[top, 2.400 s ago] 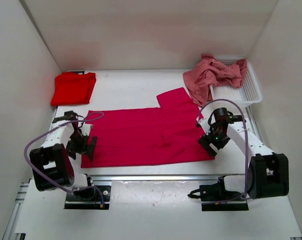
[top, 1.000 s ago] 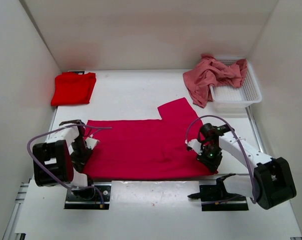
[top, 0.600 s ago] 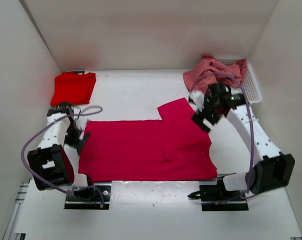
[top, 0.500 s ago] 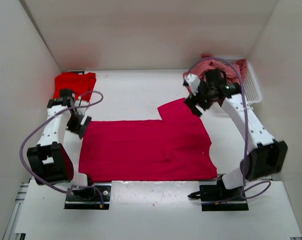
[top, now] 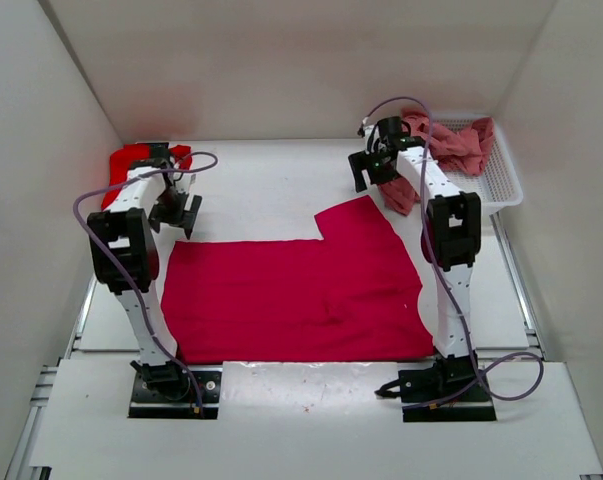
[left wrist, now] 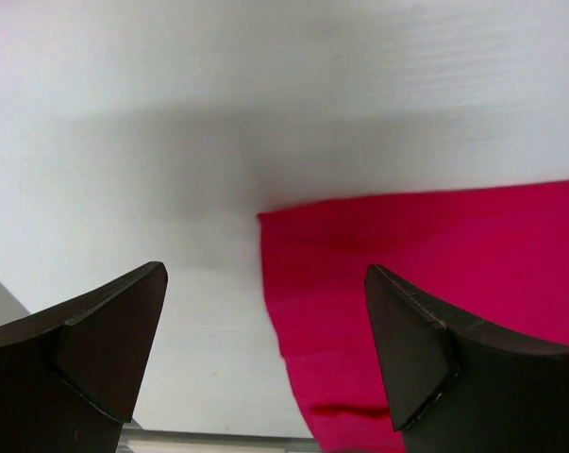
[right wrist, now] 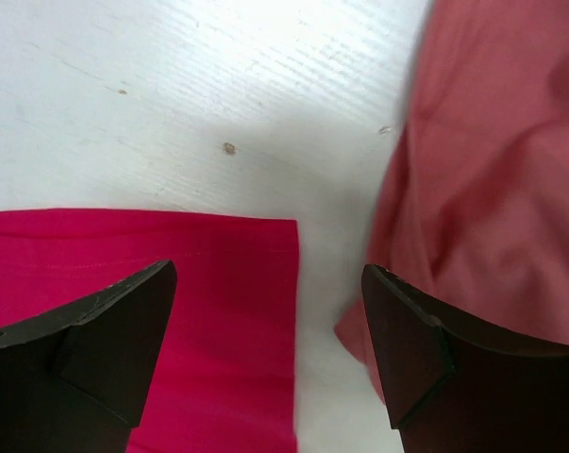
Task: Fold and stack the t-shirts
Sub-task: Grap the side of the flattened tshirt furthest away from the robot with both arms
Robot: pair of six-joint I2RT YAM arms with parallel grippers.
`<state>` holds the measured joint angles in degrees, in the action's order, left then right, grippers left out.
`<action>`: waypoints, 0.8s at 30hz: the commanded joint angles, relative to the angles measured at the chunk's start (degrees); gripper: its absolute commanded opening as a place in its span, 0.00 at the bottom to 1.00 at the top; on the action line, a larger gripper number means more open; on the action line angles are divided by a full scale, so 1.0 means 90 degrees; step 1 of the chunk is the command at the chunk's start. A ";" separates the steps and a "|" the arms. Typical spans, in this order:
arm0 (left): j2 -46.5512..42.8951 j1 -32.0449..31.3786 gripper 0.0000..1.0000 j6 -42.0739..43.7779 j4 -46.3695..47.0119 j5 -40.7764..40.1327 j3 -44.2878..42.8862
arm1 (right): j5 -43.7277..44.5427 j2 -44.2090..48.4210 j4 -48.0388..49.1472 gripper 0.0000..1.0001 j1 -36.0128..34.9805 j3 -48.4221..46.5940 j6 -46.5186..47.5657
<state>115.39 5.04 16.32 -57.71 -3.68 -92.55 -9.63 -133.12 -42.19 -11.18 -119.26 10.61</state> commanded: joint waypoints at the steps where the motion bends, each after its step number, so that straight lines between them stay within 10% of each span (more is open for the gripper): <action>1: -0.0108 -0.0199 0.97 -0.0172 0.0133 -0.0069 -0.0293 | 0.0278 -0.0033 0.0186 0.79 -0.0261 -0.0313 -0.0379; 24: 0.0782 -0.0130 0.99 -0.0074 0.0192 -0.0177 -0.0097 | 0.1059 -0.0317 0.0333 0.79 -0.0437 -0.0088 0.0188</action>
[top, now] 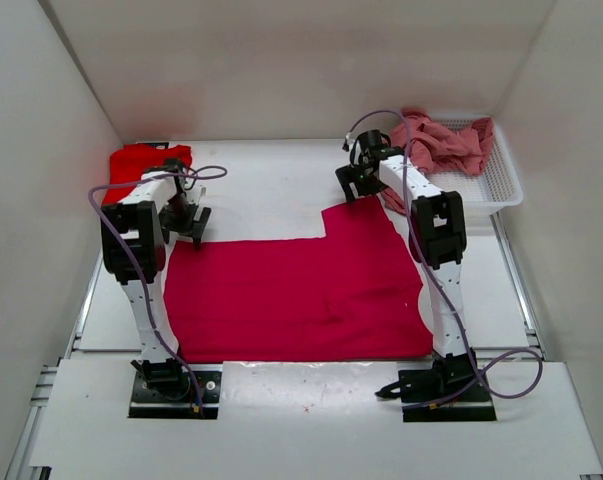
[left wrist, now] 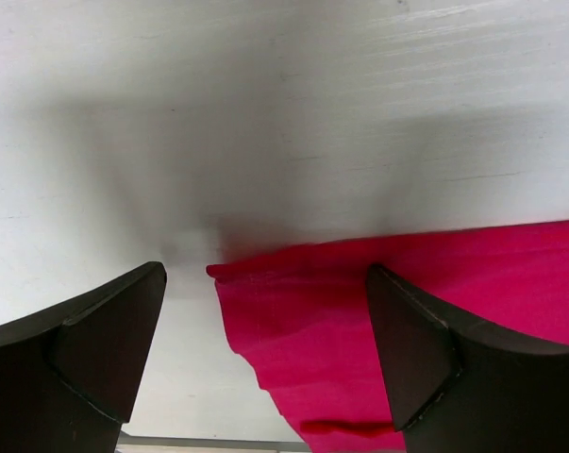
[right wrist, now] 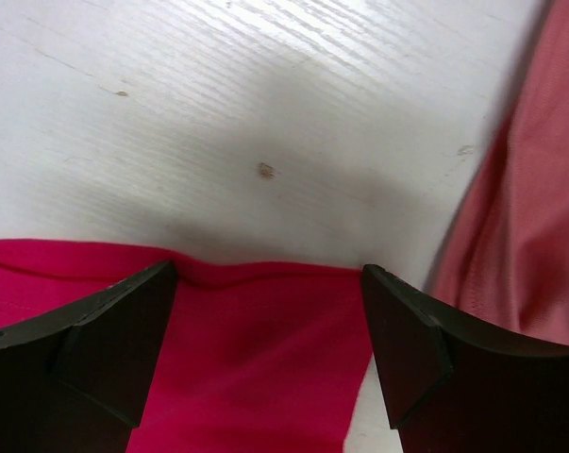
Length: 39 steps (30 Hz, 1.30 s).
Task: Fold and stack the t-shirts
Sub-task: Grap the side of the flattened tshirt furthest away from the robot with both arms
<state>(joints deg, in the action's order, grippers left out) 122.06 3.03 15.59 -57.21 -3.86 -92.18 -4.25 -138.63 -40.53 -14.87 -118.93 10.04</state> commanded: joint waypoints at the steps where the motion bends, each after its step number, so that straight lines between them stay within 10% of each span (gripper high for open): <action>1: 0.0022 0.0074 0.99 0.0035 0.0155 -0.0186 -0.0138 | 0.0646 0.0344 0.0226 0.79 -0.0046 -0.0193 0.0271; 10: 0.0012 0.0084 0.94 -0.0024 0.0165 -0.0216 -0.0109 | 0.1117 0.0384 0.0236 0.76 0.0012 0.0011 0.0232; 15: 0.0022 0.0054 0.60 0.0074 0.0087 -0.0070 -0.0031 | 0.0883 0.0510 0.0110 0.77 0.0139 0.0441 0.0300; 18: -0.0047 -0.0014 0.23 0.0123 0.0068 -0.0030 0.0066 | 0.0708 0.0715 -0.0027 0.76 0.0256 0.0685 0.0320; 23: -0.0212 -0.0141 0.02 0.0191 0.0077 -0.0138 0.0184 | -0.0188 0.0871 -0.0232 0.78 0.0296 0.0676 0.0173; 31: -0.0768 -0.0258 0.00 0.0415 -0.0089 0.0009 0.0407 | -0.1685 0.1477 -0.0282 0.81 0.0285 0.0393 -0.0012; 39: -0.1101 -0.0034 0.00 0.0386 -0.0147 0.0048 0.1013 | -0.0847 0.1681 -0.0388 0.75 0.0285 0.0859 -0.0237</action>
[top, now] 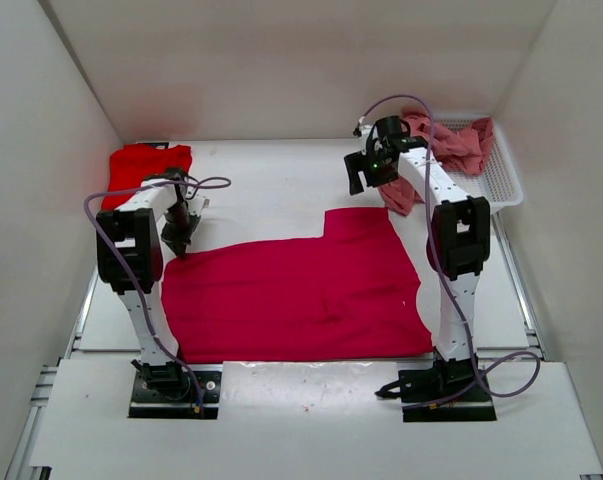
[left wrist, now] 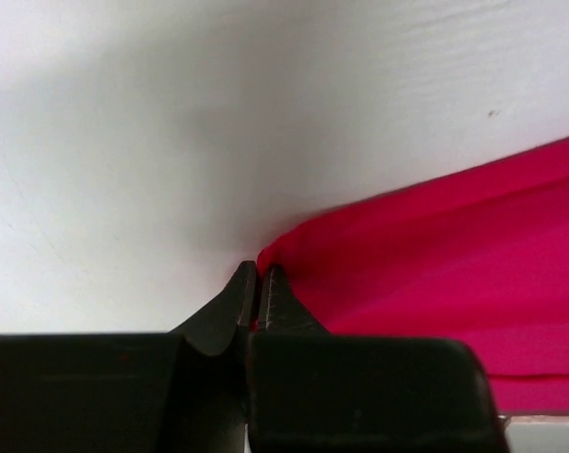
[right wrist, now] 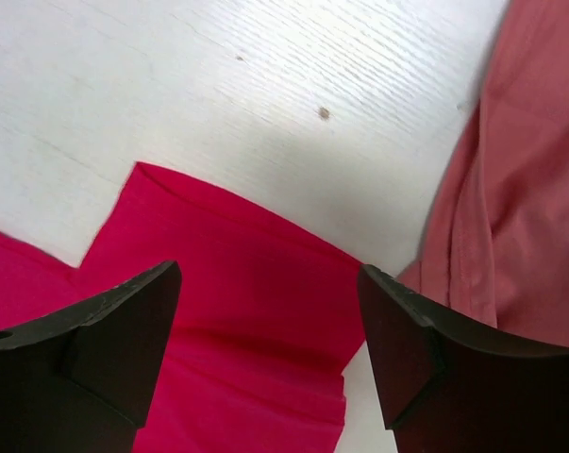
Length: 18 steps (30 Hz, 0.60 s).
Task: Fold and stack the t-shirts
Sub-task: Grap the side of the flattened tshirt furthest away from the robot with both arms
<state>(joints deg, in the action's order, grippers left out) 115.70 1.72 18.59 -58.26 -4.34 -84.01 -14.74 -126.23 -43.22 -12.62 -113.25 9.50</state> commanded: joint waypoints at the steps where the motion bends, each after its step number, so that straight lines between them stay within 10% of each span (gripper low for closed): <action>1: -0.0414 0.0083 0.00 0.0054 -0.0021 0.0140 0.0096 | 0.0503 0.0373 -0.0138 0.74 0.0006 0.0530 -0.0186; 8: -0.0229 -0.0335 0.00 0.0054 -0.0050 0.0218 -0.0167 | 0.0740 0.0589 -0.0149 0.73 0.0396 0.1802 -0.0586; 18: -0.0267 -0.0386 0.00 0.0034 -0.0079 0.0179 -0.0139 | 0.0505 -0.0534 0.0007 0.77 0.0202 0.0670 -0.0948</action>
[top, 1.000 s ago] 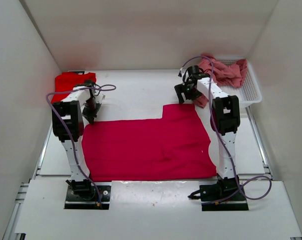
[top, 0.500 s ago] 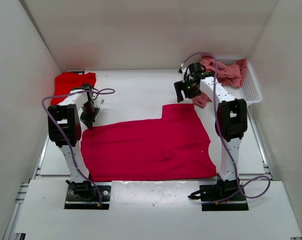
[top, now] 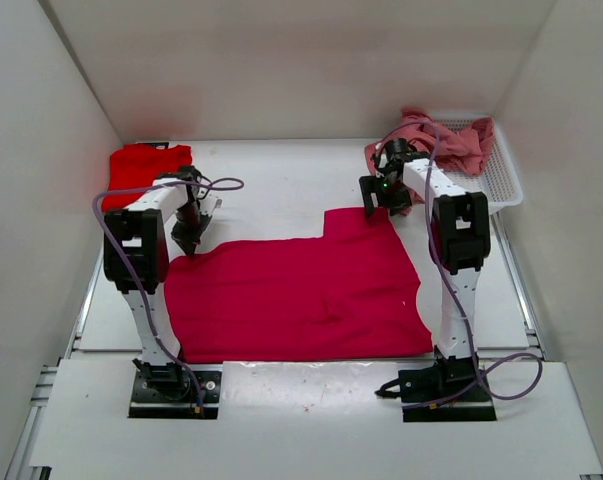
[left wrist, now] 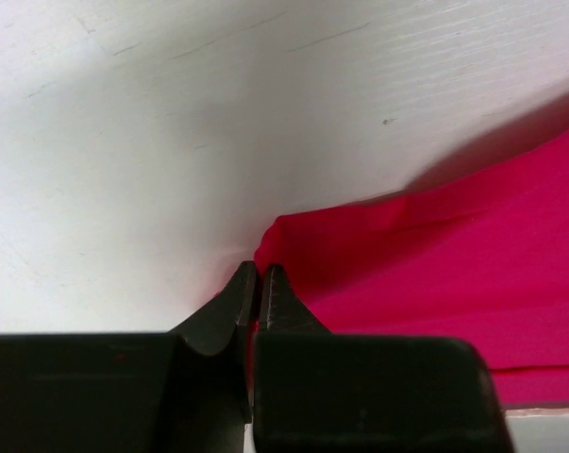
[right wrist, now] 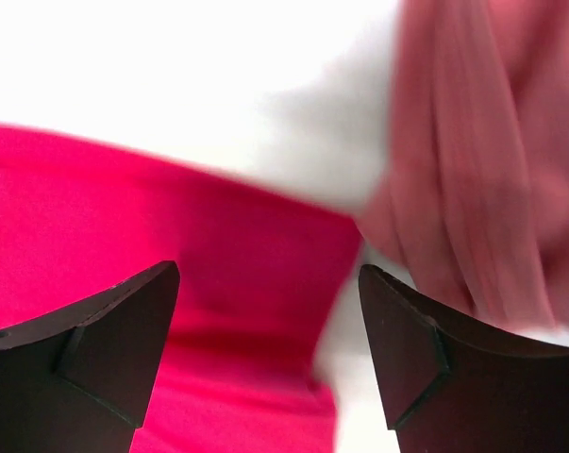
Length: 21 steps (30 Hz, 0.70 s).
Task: Fold and stack the t-shirts
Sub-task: Grap the side of the flattened tshirt furthest away from the robot with both arms, then fold the other side of the tshirt into a rectangle
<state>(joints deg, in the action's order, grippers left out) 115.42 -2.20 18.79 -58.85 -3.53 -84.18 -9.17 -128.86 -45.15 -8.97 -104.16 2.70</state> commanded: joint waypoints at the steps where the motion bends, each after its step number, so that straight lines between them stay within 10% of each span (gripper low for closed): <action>1: -0.0246 0.0058 0.00 0.0051 -0.0014 0.0070 -0.0090 | -0.0046 -0.0369 0.0192 0.77 -0.0282 -0.0486 -0.0241; 9: -0.0275 0.0195 0.00 0.0052 -0.0014 0.0031 -0.0129 | -0.0290 -0.0585 0.0202 0.51 -0.0497 -0.0673 -0.0212; 14: -0.0294 0.0137 0.00 0.0042 -0.0023 0.0002 -0.0149 | 0.0081 -0.0595 0.0348 0.00 -0.0575 -0.0907 -0.0066; 21: -0.0645 0.0215 0.00 0.0149 -0.0102 0.0128 -0.0432 | -0.0911 0.1002 0.0310 0.00 -0.0342 -0.0206 0.0598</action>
<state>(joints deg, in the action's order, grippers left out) 115.20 -0.80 19.20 -59.53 -3.57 -85.76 -11.40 -131.31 -42.37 -13.43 -108.31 4.89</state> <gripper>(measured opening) 0.090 0.044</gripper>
